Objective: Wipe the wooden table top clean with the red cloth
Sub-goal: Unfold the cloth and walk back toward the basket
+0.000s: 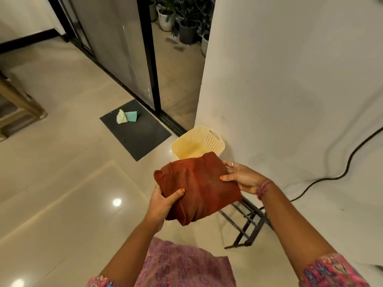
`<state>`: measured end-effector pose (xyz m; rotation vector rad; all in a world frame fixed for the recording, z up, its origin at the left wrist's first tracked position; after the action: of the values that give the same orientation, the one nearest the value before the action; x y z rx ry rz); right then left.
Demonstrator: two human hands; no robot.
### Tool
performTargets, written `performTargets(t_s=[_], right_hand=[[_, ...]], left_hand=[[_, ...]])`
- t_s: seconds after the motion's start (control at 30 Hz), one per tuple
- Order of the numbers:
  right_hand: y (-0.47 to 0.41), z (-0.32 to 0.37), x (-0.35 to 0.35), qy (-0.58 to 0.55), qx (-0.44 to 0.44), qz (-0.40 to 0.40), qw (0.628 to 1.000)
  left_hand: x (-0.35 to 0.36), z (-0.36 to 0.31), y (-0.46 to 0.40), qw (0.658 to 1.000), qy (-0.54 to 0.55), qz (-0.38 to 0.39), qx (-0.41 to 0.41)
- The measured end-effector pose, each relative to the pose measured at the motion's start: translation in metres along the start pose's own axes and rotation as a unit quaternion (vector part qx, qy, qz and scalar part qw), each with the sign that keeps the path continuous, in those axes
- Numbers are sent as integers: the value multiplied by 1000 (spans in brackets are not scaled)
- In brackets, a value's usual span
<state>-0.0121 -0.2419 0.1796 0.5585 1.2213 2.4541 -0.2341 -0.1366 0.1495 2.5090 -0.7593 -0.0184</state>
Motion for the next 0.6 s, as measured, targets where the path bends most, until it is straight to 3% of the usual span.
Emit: performTargets(t_s=[0.17,0.27,0.4,0.6], right_hand=[[-70,29,-40,125,36,-120,984],[-115,52,-57,214,34,-191,957],[-166,75,-73,252,40,-272,928],[-246,97,-90,254,51,-352,899]], left_hand=[[36,-19,-74,987,-150,11,58],[53,-16,-126,959,-271,55,60],[61,-3,-185,914,-389,111,21],[74,21,-256,871,-455,178,-41]])
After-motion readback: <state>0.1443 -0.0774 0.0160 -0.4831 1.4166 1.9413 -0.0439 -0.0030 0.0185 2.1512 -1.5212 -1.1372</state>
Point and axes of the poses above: each hand's wrist, its own y-axis away from the middle knuckle, its own x-axis out of the palm, z = x × y, the point moved 8 cm from there along -y, towards the middle knuckle, and after that the axes turned 8 degrees about x, right-handed, at the moved point
